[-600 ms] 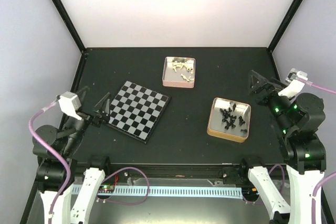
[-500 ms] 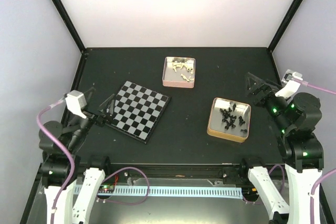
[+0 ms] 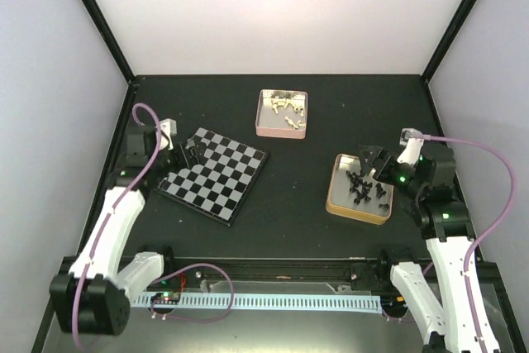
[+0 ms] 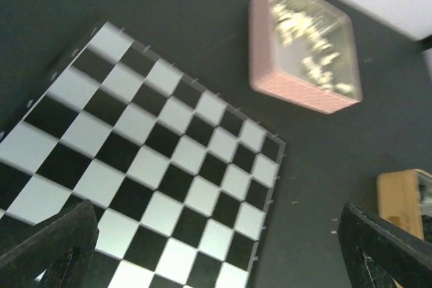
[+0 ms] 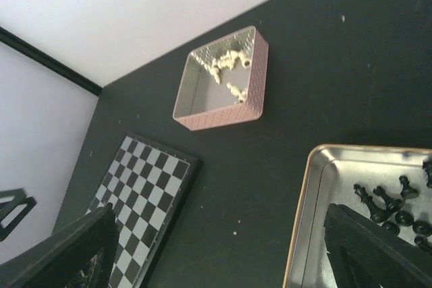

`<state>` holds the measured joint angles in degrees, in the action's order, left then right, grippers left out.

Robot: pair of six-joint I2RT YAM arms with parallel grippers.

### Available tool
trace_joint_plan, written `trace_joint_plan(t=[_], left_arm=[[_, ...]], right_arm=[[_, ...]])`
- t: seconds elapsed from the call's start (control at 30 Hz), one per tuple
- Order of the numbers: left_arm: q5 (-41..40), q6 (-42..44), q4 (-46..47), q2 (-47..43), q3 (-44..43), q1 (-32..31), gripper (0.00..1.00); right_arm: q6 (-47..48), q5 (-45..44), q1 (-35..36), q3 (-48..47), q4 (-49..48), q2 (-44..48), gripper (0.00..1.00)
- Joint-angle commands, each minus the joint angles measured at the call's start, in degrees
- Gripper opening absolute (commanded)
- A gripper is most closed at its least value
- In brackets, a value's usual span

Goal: Set up the chess pieces on the board
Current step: Move the chessboard to the center of the board.

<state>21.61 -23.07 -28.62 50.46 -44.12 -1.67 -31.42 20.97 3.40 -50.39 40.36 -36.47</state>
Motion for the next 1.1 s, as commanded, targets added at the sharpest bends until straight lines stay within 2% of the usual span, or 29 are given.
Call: trace_joint_plan(t=[0.0,0.1,0.37,0.47,0.63,1.07], left_arm=[[-7.6,-2.8,-2.6,10.9,-5.5,1.6,0.99],[-9.5,-3.6,-3.6,19.8,-9.3,3.7,0.99],[-6.6,-2.9,-6.2,41.4,-19.6,8.4,0.99],[-5.7,-3.0,-5.8,46.5,-21.0,9.8,0.93],[-5.6,-2.8,-5.1,50.7,-21.3,11.0,0.84],[-7.1,-0.8,-5.3,56.2,-23.5,11.2,0.85]], right_arm=[[1.5,3.3,-0.5,3.9,-5.1,-1.4,0.83],[2.3,3.0,-0.5,5.5,-6.3,-3.9,0.82],[4.2,2.9,-0.6,5.8,-7.1,-10.8,0.75],[3.8,2.7,-0.5,5.7,-7.3,-11.9,0.72],[3.4,1.9,-0.6,6.1,-7.7,-12.3,0.69],[2.3,2.5,-0.5,7.2,-8.0,-12.4,0.68]])
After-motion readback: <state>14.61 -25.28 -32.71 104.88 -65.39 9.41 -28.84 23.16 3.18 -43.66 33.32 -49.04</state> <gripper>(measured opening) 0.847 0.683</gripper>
